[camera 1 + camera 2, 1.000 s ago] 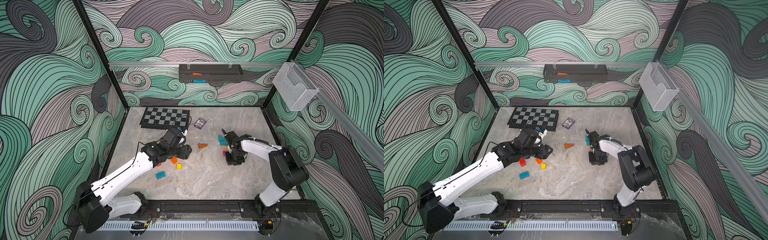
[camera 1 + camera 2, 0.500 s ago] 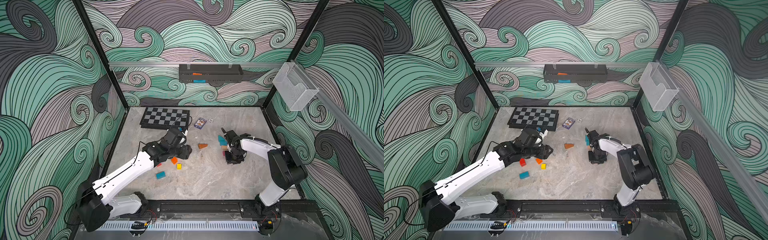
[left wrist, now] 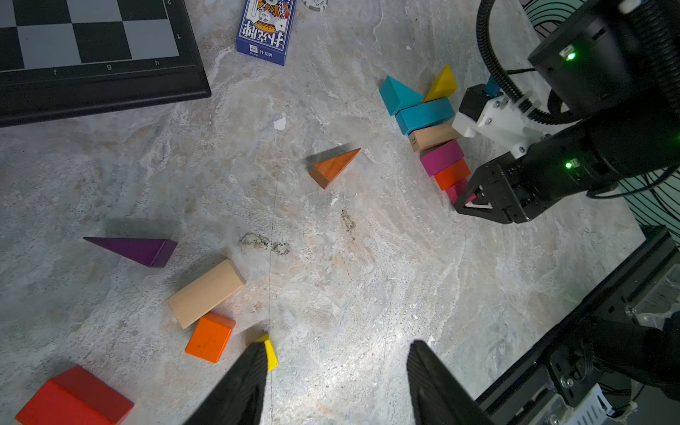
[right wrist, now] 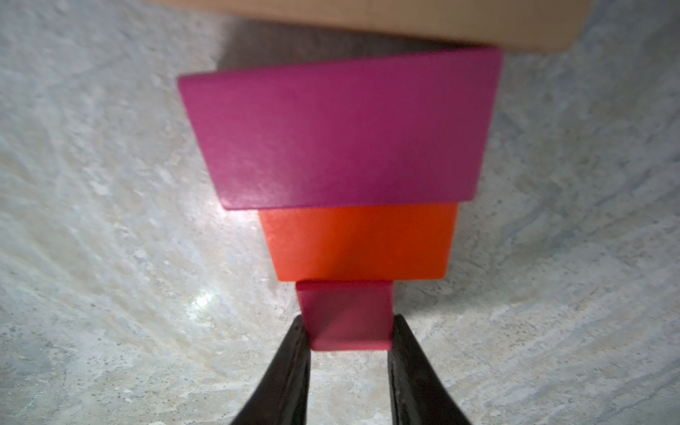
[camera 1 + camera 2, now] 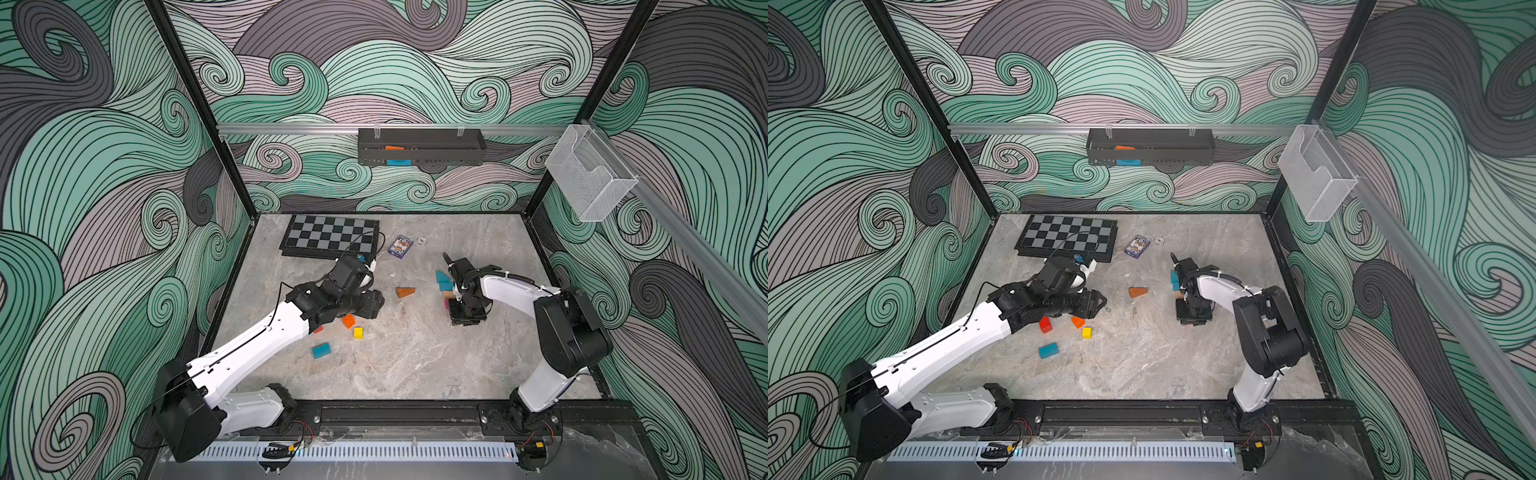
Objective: Assemble a carrot with building blocks
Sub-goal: Assemble the building block at the center of the board.
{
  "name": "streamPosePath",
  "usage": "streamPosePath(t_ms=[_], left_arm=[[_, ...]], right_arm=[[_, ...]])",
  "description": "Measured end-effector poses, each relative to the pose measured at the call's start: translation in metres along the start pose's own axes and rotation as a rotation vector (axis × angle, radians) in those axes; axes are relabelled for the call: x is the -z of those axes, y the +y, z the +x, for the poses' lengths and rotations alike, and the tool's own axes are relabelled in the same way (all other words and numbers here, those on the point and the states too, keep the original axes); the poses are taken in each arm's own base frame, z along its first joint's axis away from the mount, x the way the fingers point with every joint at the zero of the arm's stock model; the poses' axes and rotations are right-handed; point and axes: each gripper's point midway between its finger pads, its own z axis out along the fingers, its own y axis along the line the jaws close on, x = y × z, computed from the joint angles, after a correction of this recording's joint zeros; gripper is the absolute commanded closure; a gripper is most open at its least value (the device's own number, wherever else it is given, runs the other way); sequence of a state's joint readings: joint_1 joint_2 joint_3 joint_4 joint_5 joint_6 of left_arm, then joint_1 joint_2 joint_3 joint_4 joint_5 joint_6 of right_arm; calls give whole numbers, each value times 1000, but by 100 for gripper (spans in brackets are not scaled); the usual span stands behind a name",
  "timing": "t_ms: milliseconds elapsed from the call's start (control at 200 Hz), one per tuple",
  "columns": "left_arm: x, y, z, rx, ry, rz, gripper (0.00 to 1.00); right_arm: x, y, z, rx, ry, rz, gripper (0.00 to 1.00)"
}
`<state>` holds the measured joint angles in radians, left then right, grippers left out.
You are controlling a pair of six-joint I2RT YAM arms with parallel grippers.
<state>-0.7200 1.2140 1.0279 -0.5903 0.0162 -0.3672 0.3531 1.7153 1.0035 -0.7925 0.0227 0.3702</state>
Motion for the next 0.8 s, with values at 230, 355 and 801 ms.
streamPosePath(t_ms=[230, 355, 801], left_arm=[[-1, 0, 0, -1, 3, 3, 38], [-1, 0, 0, -1, 3, 3, 38], [-1, 0, 0, -1, 4, 2, 38]], right_arm=[[0, 1, -3, -10, -2, -11, 68], [0, 2, -5, -15, 0, -15, 68], [-1, 3, -8, -19, 2, -18, 66]])
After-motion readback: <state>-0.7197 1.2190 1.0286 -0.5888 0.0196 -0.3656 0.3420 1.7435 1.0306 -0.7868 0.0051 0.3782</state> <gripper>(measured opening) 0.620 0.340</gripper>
